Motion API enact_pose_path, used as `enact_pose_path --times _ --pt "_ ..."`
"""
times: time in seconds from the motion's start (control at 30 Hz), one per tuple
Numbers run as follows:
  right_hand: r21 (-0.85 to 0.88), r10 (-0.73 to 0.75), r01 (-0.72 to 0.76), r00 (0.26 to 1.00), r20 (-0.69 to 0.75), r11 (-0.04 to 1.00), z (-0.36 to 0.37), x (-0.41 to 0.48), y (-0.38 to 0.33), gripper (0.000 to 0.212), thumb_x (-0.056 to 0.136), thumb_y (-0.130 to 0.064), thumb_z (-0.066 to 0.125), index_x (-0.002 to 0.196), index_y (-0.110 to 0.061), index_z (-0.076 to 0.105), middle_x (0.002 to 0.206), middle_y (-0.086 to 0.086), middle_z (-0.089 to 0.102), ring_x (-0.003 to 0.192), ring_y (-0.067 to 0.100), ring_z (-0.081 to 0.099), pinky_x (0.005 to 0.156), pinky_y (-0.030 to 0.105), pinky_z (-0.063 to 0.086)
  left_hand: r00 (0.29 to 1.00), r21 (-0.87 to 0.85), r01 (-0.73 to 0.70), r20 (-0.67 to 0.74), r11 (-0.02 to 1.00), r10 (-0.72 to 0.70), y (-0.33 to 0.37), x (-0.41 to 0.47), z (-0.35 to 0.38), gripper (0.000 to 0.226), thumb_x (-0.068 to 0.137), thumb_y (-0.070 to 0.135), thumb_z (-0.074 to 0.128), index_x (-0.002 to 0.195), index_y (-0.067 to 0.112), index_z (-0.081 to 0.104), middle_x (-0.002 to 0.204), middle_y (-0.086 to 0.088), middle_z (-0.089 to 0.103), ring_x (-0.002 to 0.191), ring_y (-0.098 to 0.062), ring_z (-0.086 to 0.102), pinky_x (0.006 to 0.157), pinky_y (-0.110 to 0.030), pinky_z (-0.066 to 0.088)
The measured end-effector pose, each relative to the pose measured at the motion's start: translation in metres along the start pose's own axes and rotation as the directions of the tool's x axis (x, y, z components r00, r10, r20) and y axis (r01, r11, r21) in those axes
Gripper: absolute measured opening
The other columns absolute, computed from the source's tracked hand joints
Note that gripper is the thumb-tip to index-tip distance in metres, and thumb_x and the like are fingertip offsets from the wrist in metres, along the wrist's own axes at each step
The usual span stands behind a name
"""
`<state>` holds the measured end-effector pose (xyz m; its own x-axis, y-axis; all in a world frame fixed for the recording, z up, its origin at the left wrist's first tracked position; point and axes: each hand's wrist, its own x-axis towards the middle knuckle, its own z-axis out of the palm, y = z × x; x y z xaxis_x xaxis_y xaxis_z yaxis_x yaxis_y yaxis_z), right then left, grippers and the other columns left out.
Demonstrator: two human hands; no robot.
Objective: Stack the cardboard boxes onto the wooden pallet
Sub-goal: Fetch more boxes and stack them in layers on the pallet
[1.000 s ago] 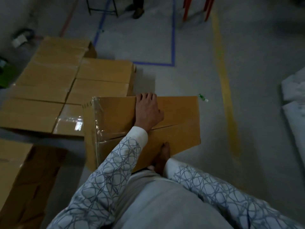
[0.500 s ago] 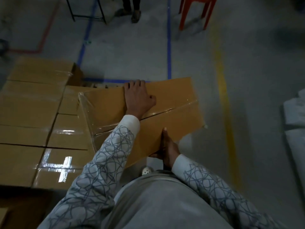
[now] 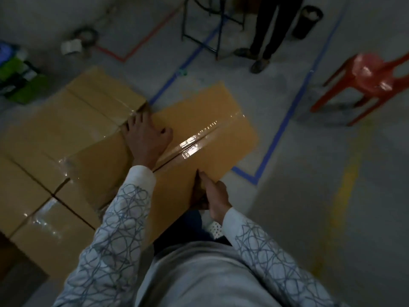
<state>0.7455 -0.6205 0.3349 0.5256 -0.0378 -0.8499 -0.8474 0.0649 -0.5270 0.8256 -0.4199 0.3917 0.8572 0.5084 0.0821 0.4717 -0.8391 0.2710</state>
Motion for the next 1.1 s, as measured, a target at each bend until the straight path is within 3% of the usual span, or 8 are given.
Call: enact_pose_path --times 0.13,0.3,0.4,0.57,0.67,0.73,0.87,1.1 --pt "-0.13 -0.034 0.053 0.989 0.144 0.99 0.022 0.043 -0.082 0.07 0.079 -0.058 0.082 0.133 -0.022 0.056 0.125 0.005 0.066 0.105 0.033 0.068 0.06 0.05 0.064 0.979 -0.056 0.202 -0.01 0.978 -0.203 -0.01 0.057 0.012 0.062 0.084 0.05 0.059 0.13 0.007 0.055 0.13 -0.014 0.059 0.123 -0.035 0.049 0.108 -0.049 0.027" --pt "-0.383 -0.061 0.13 0.981 0.187 0.915 0.06 0.097 -0.179 0.064 0.087 -0.057 0.075 0.129 -0.016 0.049 0.112 -0.001 0.062 0.1 0.036 0.07 0.055 0.042 0.063 0.892 -0.184 0.447 0.02 0.876 -0.451 -0.018 0.123 0.036 0.066 0.08 0.049 0.064 0.131 0.01 0.056 0.133 -0.012 0.059 0.127 -0.035 0.047 0.11 -0.049 0.026" --pt "-0.545 -0.097 0.177 0.98 0.172 0.82 0.09 0.131 -0.23 0.089 0.076 -0.071 0.074 0.141 -0.022 0.038 0.137 0.007 0.057 0.117 0.036 0.062 0.074 0.049 0.064 0.808 -0.332 0.569 0.057 0.752 -0.586 -0.017 0.161 0.044 0.063 0.075 0.047 0.067 0.127 0.011 0.06 0.13 -0.012 0.061 0.126 -0.036 0.049 0.11 -0.049 0.027" --pt "-0.777 -0.292 0.316 0.94 0.177 0.544 0.123 0.188 -0.312 0.11 0.071 -0.082 0.063 0.154 -0.02 0.027 0.151 0.011 0.051 0.127 0.041 0.057 0.097 0.055 0.054 0.612 -0.58 0.717 0.259 0.387 -0.747 -0.006 0.19 0.073 0.05 0.078 0.045 0.068 0.121 0.019 0.061 0.111 -0.003 0.064 0.113 -0.032 0.058 0.11 -0.049 0.034" --pt "-0.86 -0.349 0.358 0.908 0.231 0.364 0.135 0.233 -0.343 0.106 0.082 -0.078 0.061 0.158 -0.015 0.023 0.156 0.013 0.046 0.134 0.04 0.053 0.107 0.053 0.046 0.52 -0.625 0.752 0.366 0.21 -0.772 0.003 0.186 0.11 0.048 0.078 0.038 0.067 0.123 0.023 0.06 0.114 -0.002 0.066 0.107 -0.028 0.061 0.104 -0.054 0.045" --pt "-0.885 -0.316 0.358 0.912 0.262 0.298 0.14 0.268 -0.351 0.106 0.084 -0.074 0.064 0.158 -0.011 0.023 0.158 0.017 0.042 0.138 0.041 0.047 0.111 0.053 0.043 0.469 -0.633 0.765 0.425 0.117 -0.774 0.013 0.181 0.137 0.049 0.08 0.033 0.067 0.127 0.024 0.057 0.118 -0.002 0.065 0.108 -0.026 0.06 0.101 -0.054 0.048" --pt "-0.929 -0.211 0.308 0.941 0.266 0.203 0.154 0.344 -0.35 0.107 0.086 -0.067 0.07 0.159 -0.007 0.019 0.162 0.021 0.028 0.147 0.046 0.028 0.116 0.055 0.032 0.384 -0.615 0.788 0.479 0.011 -0.789 0.033 0.178 0.201 0.05 0.088 0.019 0.068 0.136 0.019 0.052 0.127 -0.003 0.061 0.115 -0.026 0.059 0.099 -0.052 0.051" --pt "-0.941 -0.093 0.317 0.947 0.307 0.117 0.179 0.5 -0.295 0.105 0.087 -0.069 0.067 0.161 -0.012 0.021 0.164 0.012 0.03 0.146 0.039 0.033 0.118 0.051 0.033 0.214 -0.513 0.85 0.543 -0.119 -0.812 0.016 0.178 0.349 0.064 0.091 0.015 0.069 0.149 0.014 0.042 0.14 -0.007 0.057 0.127 -0.029 0.055 0.106 -0.045 0.046"
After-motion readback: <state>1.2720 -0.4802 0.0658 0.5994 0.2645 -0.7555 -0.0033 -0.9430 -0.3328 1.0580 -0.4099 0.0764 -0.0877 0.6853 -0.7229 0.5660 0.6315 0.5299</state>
